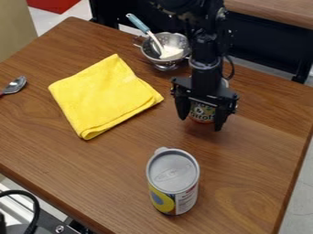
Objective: Moved the can on the left to the top of the table
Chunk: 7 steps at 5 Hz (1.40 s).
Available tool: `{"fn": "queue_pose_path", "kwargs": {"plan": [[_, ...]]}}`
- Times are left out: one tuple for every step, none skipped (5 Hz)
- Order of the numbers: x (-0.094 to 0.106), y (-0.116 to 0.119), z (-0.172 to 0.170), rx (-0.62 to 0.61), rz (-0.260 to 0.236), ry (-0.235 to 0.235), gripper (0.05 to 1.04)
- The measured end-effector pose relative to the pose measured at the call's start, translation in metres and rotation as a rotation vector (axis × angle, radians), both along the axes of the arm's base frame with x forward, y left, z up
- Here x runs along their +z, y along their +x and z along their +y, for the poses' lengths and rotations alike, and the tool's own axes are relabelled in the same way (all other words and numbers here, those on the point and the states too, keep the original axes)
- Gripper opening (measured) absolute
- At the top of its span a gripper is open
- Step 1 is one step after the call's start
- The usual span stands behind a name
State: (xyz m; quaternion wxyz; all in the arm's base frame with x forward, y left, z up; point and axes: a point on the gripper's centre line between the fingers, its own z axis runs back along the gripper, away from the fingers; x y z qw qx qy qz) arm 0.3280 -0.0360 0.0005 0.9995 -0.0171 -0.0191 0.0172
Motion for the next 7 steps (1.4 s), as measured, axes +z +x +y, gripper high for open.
{"fn": "queue_pose_path", "kwargs": {"plan": [[0.002, 0.008, -0.006, 0.001, -0.001, -0.001, 0.999], [0.000, 0.016, -0.012, 0.021, -0.019, -0.015, 0.999], [-0.001, 0.028, -0.016, 0.048, 0.010, -0.023, 0.999], [-0.006, 0.008, -0.014, 0.014, 0.098, -0.038, 0.999], [0.005, -0.016, -0.001, 0.005, 0.104, -0.041, 0.999], [0.008, -0.036, 0.018, 0.042, 0.114, -0.037, 0.999], [0.014, -0.040, 0.039, 0.182, -0.032, -0.023, 0.999]]}}
